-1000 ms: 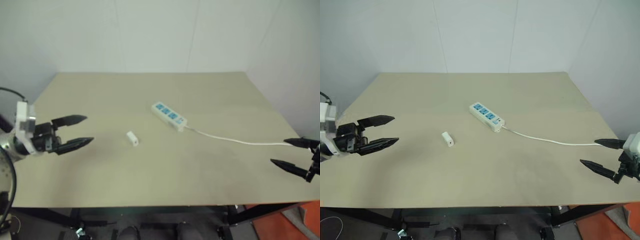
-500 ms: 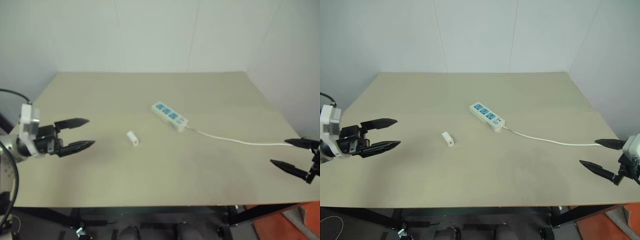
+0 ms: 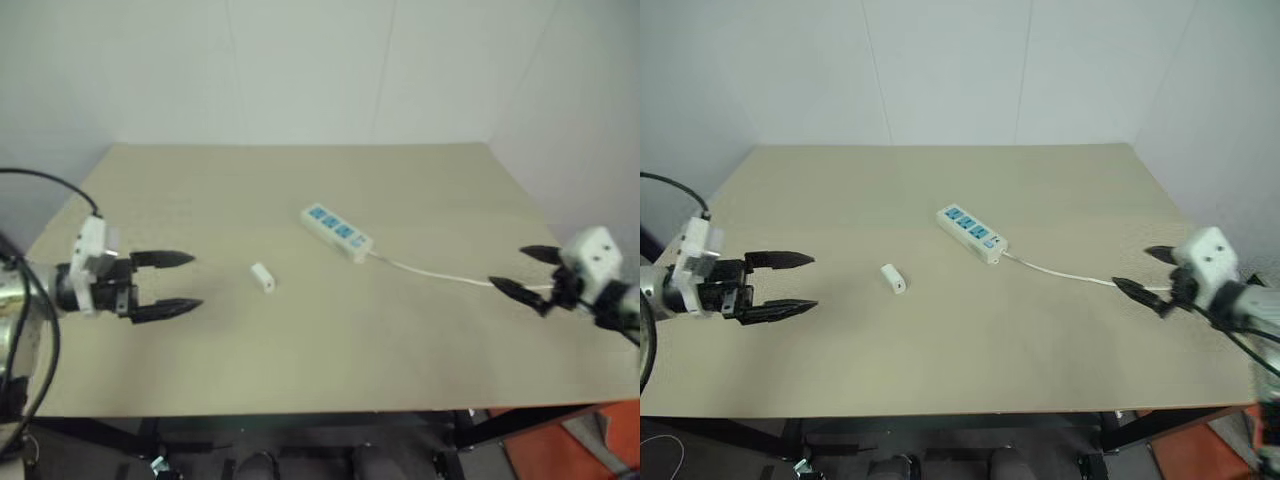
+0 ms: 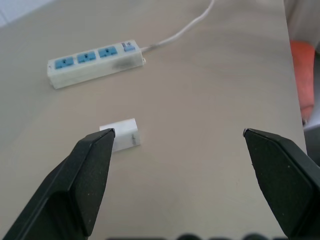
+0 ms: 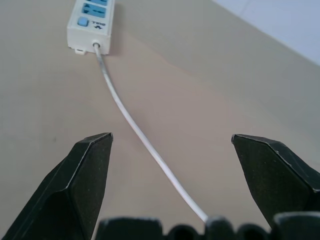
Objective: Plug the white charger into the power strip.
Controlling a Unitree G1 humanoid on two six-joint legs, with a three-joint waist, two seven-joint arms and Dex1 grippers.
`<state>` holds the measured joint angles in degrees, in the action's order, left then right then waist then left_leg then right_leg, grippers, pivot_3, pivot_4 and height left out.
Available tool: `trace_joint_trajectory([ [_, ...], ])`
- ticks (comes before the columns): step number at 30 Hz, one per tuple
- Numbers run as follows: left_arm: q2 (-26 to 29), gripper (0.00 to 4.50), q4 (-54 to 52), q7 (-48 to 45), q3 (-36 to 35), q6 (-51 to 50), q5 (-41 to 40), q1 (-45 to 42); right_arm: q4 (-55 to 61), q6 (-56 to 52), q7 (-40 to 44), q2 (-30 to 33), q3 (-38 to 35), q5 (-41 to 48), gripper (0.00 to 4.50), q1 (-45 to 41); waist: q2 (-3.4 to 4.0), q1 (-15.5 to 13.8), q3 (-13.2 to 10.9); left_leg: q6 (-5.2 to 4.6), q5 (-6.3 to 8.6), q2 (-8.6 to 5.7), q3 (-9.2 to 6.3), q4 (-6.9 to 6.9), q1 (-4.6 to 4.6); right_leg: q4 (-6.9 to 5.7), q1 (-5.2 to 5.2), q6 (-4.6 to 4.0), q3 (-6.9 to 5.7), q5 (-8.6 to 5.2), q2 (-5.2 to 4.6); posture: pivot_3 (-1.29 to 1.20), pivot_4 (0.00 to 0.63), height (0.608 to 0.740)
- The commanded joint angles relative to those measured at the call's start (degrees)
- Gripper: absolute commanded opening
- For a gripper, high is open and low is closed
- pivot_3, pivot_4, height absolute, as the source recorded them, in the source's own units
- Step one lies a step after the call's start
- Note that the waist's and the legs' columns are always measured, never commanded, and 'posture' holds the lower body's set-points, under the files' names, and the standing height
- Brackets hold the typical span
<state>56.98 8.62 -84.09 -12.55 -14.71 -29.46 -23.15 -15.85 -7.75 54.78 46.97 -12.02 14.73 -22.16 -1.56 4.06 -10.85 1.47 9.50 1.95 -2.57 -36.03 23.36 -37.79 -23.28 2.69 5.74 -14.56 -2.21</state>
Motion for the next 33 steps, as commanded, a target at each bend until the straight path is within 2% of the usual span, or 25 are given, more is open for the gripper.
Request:
trace_joint_trajectory([
  [1,0.7,4.48,0.7,-1.1,0.8,1.5,0.8,-3.3,-7.2,3.1,-0.1,-4.3,5.2,-3.0,4.50,-6.0,0.02,-0.1,0.0,0.00,0.00,0.00,0.00,0.02,0.03,0.01,-0.01,0.00,0.00,0.00,0.00,0.00,0.150,0.740],
  [7,0.3,4.48,0.5,-2.2,1.7,2.9,1.1,-4.6,-26.7,8.2,-2.3,-13.4,10.1,-7.1,4.50,-20.0,0.04,0.0,0.0,0.00,0.00,-0.02,-0.01,0.01,0.21,0.17,-0.07,0.08,-0.02,0.07,-0.03,0.00,0.150,0.740],
  [10,-1.0,4.48,0.4,-1.4,0.3,1.9,-1.0,-4.8,-36.4,11.7,-4.0,-16.0,11.0,-9.2,4.50,-25.8,0.05,0.0,-0.1,0.00,0.00,-0.01,-0.03,0.03,0.20,0.16,-0.08,0.06,-0.04,0.08,-0.02,0.00,0.150,0.740],
  [15,-0.3,4.48,-1.2,-1.3,-0.8,2.7,-0.9,-1.6,-47.9,14.3,-3.3,-18.3,12.8,-12.8,4.50,-32.5,0.04,0.2,-0.1,0.00,0.00,-0.01,-0.07,0.04,0.20,0.16,-0.06,0.06,-0.05,0.08,-0.02,0.00,0.150,0.740],
  [18,-0.3,4.50,-2.1,-1.1,-1.5,2.9,-0.9,0.1,-51.6,13.8,-1.4,-18.9,13.3,-13.9,3.92,-34.8,0.06,0.3,-0.1,0.00,0.00,-0.01,-0.08,0.07,0.20,0.17,-0.07,0.03,-0.06,0.09,-0.02,0.00,0.150,0.740],
  [29,-1.5,4.50,-1.4,-0.7,-0.9,3.4,-0.9,-0.8,-54.7,16.3,-1.2,-19.0,14.8,-18.4,0.02,-36.2,0.06,0.7,-0.1,0.00,-0.01,-0.01,-0.10,0.05,0.09,0.13,0.00,0.05,-0.06,0.09,-0.02,0.00,0.150,0.740],
  [33,-1.5,4.50,1.9,-1.9,0.7,4.7,0.7,-3.6,-52.3,18.7,-1.5,-19.2,14.8,-18.6,0.02,-34.7,0.06,1.1,-0.1,0.00,-0.01,-0.02,-0.12,0.05,0.10,0.12,0.00,0.05,-0.08,0.09,-0.02,0.00,0.150,0.740],
])
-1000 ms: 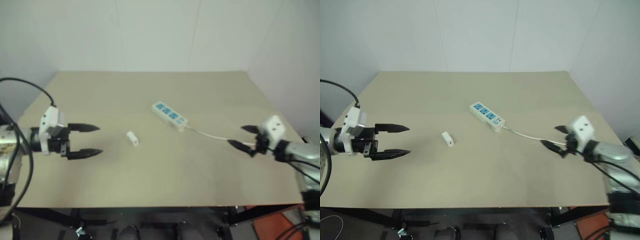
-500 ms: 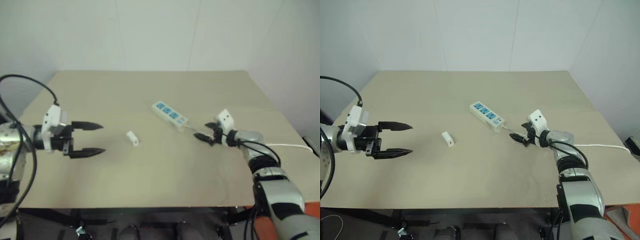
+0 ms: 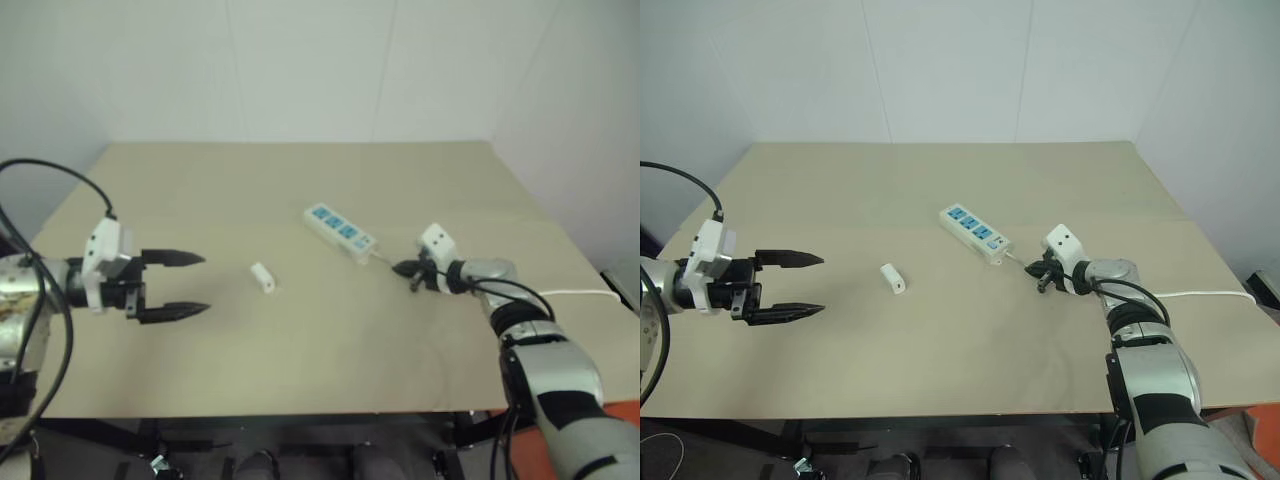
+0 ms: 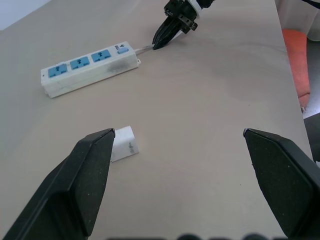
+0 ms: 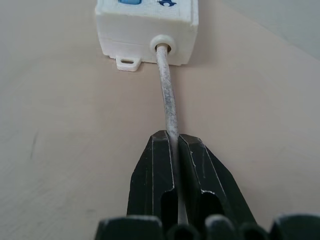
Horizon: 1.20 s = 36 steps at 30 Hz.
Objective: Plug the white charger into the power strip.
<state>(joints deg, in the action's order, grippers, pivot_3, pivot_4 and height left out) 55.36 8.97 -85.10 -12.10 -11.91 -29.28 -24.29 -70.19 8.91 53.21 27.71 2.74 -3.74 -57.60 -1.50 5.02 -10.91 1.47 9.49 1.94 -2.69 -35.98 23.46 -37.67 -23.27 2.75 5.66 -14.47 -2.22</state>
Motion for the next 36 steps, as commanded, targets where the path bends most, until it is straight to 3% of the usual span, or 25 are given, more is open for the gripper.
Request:
trace_joint_trajectory([
  [1,0.0,4.50,2.8,-1.4,0.7,2.2,0.8,-3.5,3.0,2.6,-0.2,0.0,0.0,-0.1,0.02,1.2,0.00,0.2,0.0,0.00,0.00,0.00,0.00,0.00,0.00,0.01,0.00,0.00,0.00,0.00,0.00,0.00,0.150,0.740],
  [6,-1.8,4.50,10.0,-4.0,4.2,4.4,2.9,-11.1,17.2,2.4,3.9,1.6,-1.9,4.0,0.02,9.9,0.00,0.3,0.0,0.00,0.00,-0.02,-0.05,-0.02,0.05,0.02,0.01,0.02,-0.04,0.00,0.00,0.00,0.150,0.740],
  [10,-3.3,4.50,17.1,-5.7,6.7,7.1,5.7,-17.8,41.6,-4.6,7.2,5.1,-3.2,9.4,0.02,25.5,0.00,-0.3,0.0,0.00,0.00,-0.04,-0.13,0.00,0.15,0.01,-0.02,0.05,-0.12,-0.03,-0.01,0.00,0.150,0.740],
  [15,-5.3,4.50,23.6,-7.4,9.2,10.4,7.7,-23.7,61.2,-11.2,2.7,6.3,-2.8,9.4,0.02,40.4,-0.04,-0.9,0.0,0.00,0.00,-0.04,-0.14,-0.06,0.21,-0.03,-0.05,0.08,-0.13,-0.04,0.00,0.00,0.150,0.740],
  [21,-5.9,4.50,25.8,-7.4,12.9,12.1,6.5,-25.7,71.3,-17.6,-3.3,3.9,-4.7,12.2,0.02,46.1,-0.08,-0.8,0.1,0.00,0.00,0.01,-0.11,-0.17,-0.06,-0.25,0.05,0.07,-0.06,-0.05,0.09,0.00,0.150,0.740],
  [25,-7.2,4.50,26.2,-7.4,12.3,11.9,7.0,-26.6,75.2,-21.9,-6.7,1.1,-5.3,14.9,1.23,46.1,-0.08,-1.0,0.0,0.00,0.00,0.02,-0.14,-0.17,0.01,-0.25,-0.01,0.05,-0.06,-0.07,0.12,0.00,0.150,0.740],
  [29,-6.2,4.50,24.0,-7.4,12.0,11.1,5.8,-24.7,78.1,-24.2,-11.1,-2.6,-8.3,18.8,2.67,47.9,-0.08,-1.1,0.0,0.00,0.00,0.01,-0.15,-0.16,0.12,-0.20,-0.04,0.05,-0.07,-0.07,0.10,0.00,0.150,0.740],
  [34,-5.8,4.50,23.8,-7.4,11.6,10.8,6.2,-24.3,82.9,-25.3,-15.6,-5.1,-7.1,19.1,4.41,49.6,-0.08,-1.2,0.0,0.00,0.00,0.00,-0.16,-0.18,0.17,-0.16,-0.04,0.05,-0.11,-0.07,0.06,0.00,0.150,0.740],
  [36,-5.9,4.50,23.1,-7.4,11.5,10.5,6.1,-23.9,84.4,-24.6,-17.0,-5.9,-5.9,18.0,4.46,50.6,-0.08,-1.2,0.0,0.00,0.00,-0.01,-0.15,-0.18,0.17,-0.17,-0.05,0.05,-0.10,-0.07,0.06,0.00,0.150,0.740],
])
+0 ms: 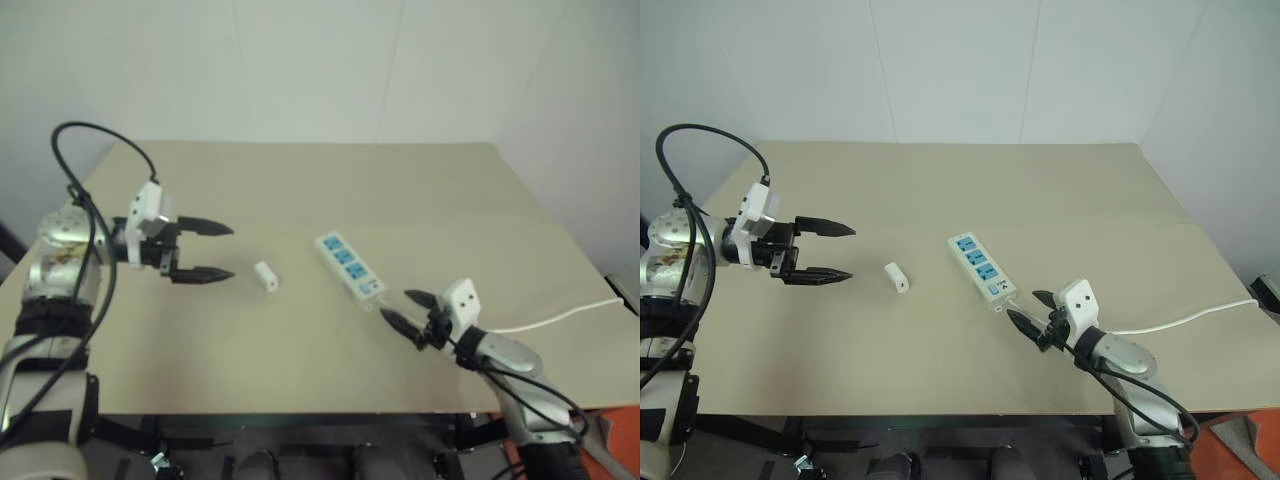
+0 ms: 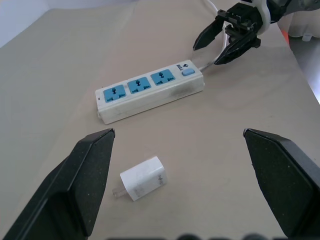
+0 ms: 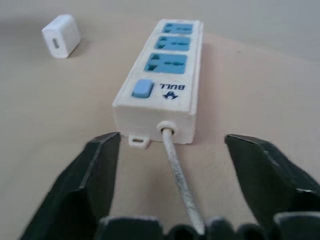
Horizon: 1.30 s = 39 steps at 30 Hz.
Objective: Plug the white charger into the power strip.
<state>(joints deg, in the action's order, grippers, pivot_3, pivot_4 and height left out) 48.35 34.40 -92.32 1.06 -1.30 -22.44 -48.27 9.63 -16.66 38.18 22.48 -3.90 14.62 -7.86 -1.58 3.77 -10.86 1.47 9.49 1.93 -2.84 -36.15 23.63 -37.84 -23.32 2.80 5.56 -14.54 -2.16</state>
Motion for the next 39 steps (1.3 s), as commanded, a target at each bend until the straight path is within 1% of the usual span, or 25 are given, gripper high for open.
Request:
trace_joint_trajectory([
  [1,1.0,4.50,-2.5,-0.2,-1.7,-0.3,-0.6,0.1,5.4,2.1,-2.9,-1.1,1.5,-1.4,4.46,1.3,0.00,0.0,0.0,0.00,0.00,0.01,-0.01,0.01,0.00,0.01,0.00,0.00,-0.01,0.00,0.01,0.00,0.150,0.740],
  [4,0.7,4.50,-3.4,-0.1,-2.0,-0.9,-0.3,0.1,7.3,2.8,-5.8,-3.4,1.8,-1.4,4.46,1.9,0.00,0.0,0.0,0.00,0.00,0.01,0.00,0.02,0.06,0.01,-0.07,0.00,-0.01,0.00,0.01,0.00,0.150,0.740],
  [6,1.2,4.50,-4.1,-0.2,-2.1,-1.5,-0.5,0.2,6.2,5.1,-10.2,-5.0,2.7,-5.4,4.46,1.2,0.00,0.1,0.0,0.00,0.00,0.01,0.00,0.01,0.09,0.00,-0.09,0.00,0.00,0.00,0.01,0.00,0.150,0.740],
  [11,2.0,4.50,-5.3,0.0,-2.4,-2.1,0.0,0.9,2.2,9.3,-13.5,-6.5,5.3,-9.6,4.46,-0.2,0.00,0.1,0.0,0.00,0.00,0.01,0.00,0.02,0.09,0.01,-0.11,0.00,0.00,0.00,0.01,0.00,0.150,0.740],
  [16,2.7,4.50,-6.8,0.1,-3.1,-3.2,-0.3,2.0,0.0,9.5,-14.5,-9.1,5.2,-8.1,4.46,-1.6,0.00,0.1,0.0,0.00,0.00,0.01,0.00,0.02,0.12,0.00,-0.15,-0.01,0.00,0.00,0.01,0.00,0.150,0.740],
  [18,2.7,4.50,-7.0,0.3,-3.3,-3.4,-0.2,2.0,-1.8,10.2,-15.7,-9.7,5.5,-9.6,4.46,-2.3,0.00,0.1,0.0,0.00,0.00,0.02,0.00,0.03,0.12,0.00,-0.15,-0.01,0.00,0.00,0.01,0.00,0.150,0.740],
  [29,3.4,4.50,-9.9,1.4,-4.6,-4.7,-0.2,4.3,-8.8,12.2,-14.2,-11.1,5.4,-7.7,4.46,-4.2,0.00,0.3,0.0,0.00,0.00,0.02,0.00,0.03,0.10,-0.03,-0.15,-0.01,0.00,0.00,0.01,0.00,0.150,0.740],
  [33,3.1,4.50,-11.3,2.3,-5.1,-5.3,-0.8,5.4,-7.9,10.8,-13.4,-12.3,4.3,-3.6,4.46,-5.1,0.00,0.3,0.0,0.00,0.00,0.03,0.00,0.04,0.08,-0.05,-0.15,-0.01,0.01,0.00,0.02,0.00,0.150,0.740],
  [39,2.9,4.50,-12.2,2.9,-5.7,-5.2,-0.9,6.7,-7.4,9.4,-11.4,-11.5,4.8,-2.1,4.46,-5.0,0.00,0.1,0.0,0.00,0.00,0.02,0.00,0.04,0.14,-0.02,-0.17,-0.03,0.00,-0.01,0.01,0.00,0.150,0.740],
])
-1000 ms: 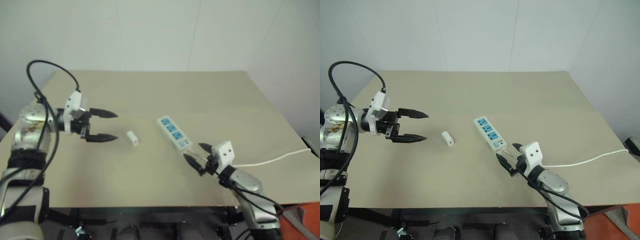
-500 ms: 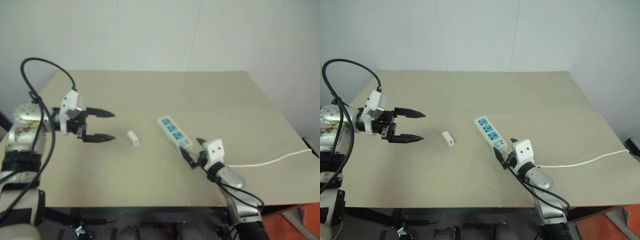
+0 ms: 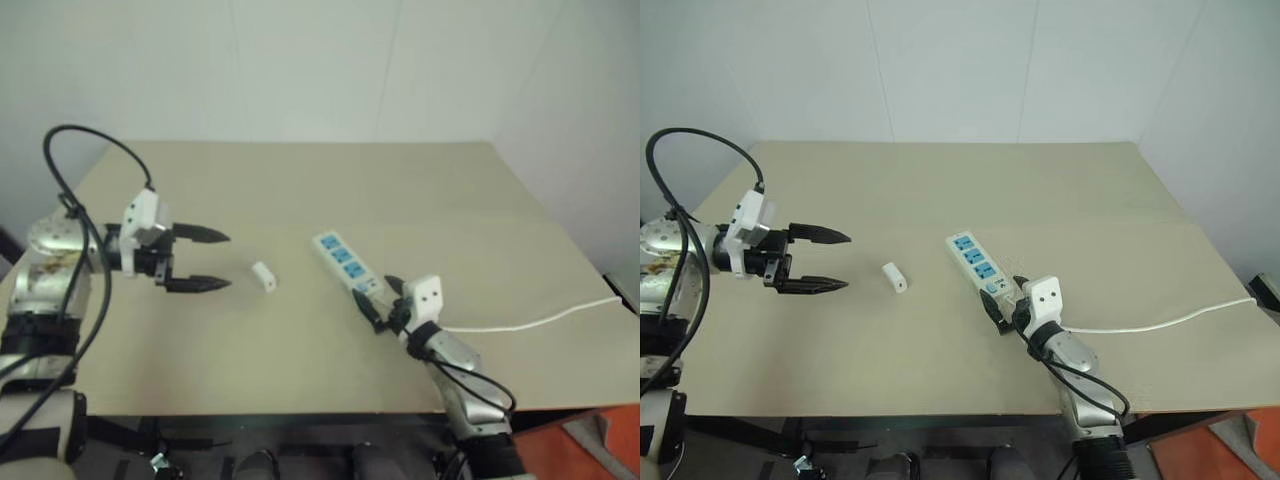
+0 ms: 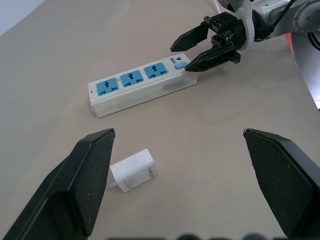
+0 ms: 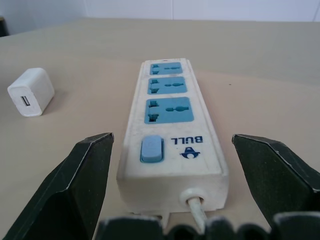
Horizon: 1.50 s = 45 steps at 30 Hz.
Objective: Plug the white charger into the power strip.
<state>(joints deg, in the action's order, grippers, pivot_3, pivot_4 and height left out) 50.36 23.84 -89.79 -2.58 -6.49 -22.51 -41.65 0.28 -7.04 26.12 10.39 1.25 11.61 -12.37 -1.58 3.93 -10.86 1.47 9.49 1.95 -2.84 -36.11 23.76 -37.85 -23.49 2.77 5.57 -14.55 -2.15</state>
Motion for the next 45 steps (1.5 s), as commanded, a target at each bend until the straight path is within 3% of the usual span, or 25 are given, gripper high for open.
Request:
trace_joint_trajectory([
  [1,0.9,4.50,-1.7,0.5,-2.2,-0.1,-0.9,0.2,2.0,0.0,0.6,0.9,-0.2,0.4,4.46,-0.5,0.00,-0.1,0.0,0.00,0.00,0.00,0.00,0.00,0.00,-0.01,0.00,0.00,0.00,0.00,0.00,0.00,0.150,0.740],
  [5,0.9,4.50,-2.1,0.5,-2.5,-0.1,-0.9,0.7,0.1,2.3,0.4,3.1,3.2,-5.2,4.46,-0.3,0.00,0.0,0.0,0.00,0.00,0.00,0.00,0.00,-0.01,-0.01,0.00,0.00,0.00,0.00,0.00,0.00,0.150,0.740],
  [11,0.1,4.50,-2.1,1.0,-2.4,-0.1,-0.9,0.7,-4.8,4.5,-2.4,0.4,4.3,-7.3,4.46,-1.9,-0.02,0.3,0.0,0.00,0.00,0.01,0.01,0.01,-0.01,-0.02,-0.03,0.00,0.01,0.00,0.01,0.00,0.150,0.740],
  [18,-0.7,4.50,-2.4,1.2,-2.2,-0.2,-1.0,0.8,-12.3,7.7,-4.3,-3.3,2.7,-6.5,4.46,-6.0,-0.06,0.3,0.0,0.00,0.00,0.06,0.00,0.02,-0.11,-0.11,-0.02,-0.02,0.02,0.01,0.08,0.00,0.150,0.740],
  [30,-0.5,4.50,-2.2,1.0,-2.5,0.0,-1.0,1.1,-13.5,9.5,-3.0,-1.5,3.6,-8.3,4.46,-4.7,-0.08,0.1,0.1,0.00,0.00,0.05,-0.01,0.02,-0.08,-0.07,-0.01,-0.03,0.01,0.00,0.07,0.00,0.150,0.740],
  [34,-0.8,4.50,-2.0,1.2,-2.2,0.1,-0.7,0.8,-14.3,10.6,-3.5,-0.7,4.7,-10.6,3.41,-4.8,-0.10,0.1,0.1,0.00,0.00,0.05,-0.01,0.02,-0.10,-0.08,0.01,-0.03,0.01,0.00,0.07,0.00,0.150,0.740],
  [41,-1.0,4.50,-1.5,0.6,-1.7,0.5,-0.6,-0.2,-11.7,10.2,-1.9,1.1,4.5,-9.4,3.41,-3.7,-0.10,0.1,0.1,0.00,0.00,0.05,-0.01,0.02,-0.10,-0.07,0.02,-0.03,0.01,0.00,0.07,0.00,0.150,0.740],
  [45,-1.8,4.50,2.4,-1.3,-1.0,0.6,-0.3,-4.5,-9.2,7.8,3.7,7.0,3.2,-7.5,3.41,-3.2,-0.11,-0.3,0.1,0.00,0.00,0.02,-0.01,-0.01,-0.05,-0.05,0.02,-0.03,0.00,0.00,0.04,0.00,0.150,0.740],
])
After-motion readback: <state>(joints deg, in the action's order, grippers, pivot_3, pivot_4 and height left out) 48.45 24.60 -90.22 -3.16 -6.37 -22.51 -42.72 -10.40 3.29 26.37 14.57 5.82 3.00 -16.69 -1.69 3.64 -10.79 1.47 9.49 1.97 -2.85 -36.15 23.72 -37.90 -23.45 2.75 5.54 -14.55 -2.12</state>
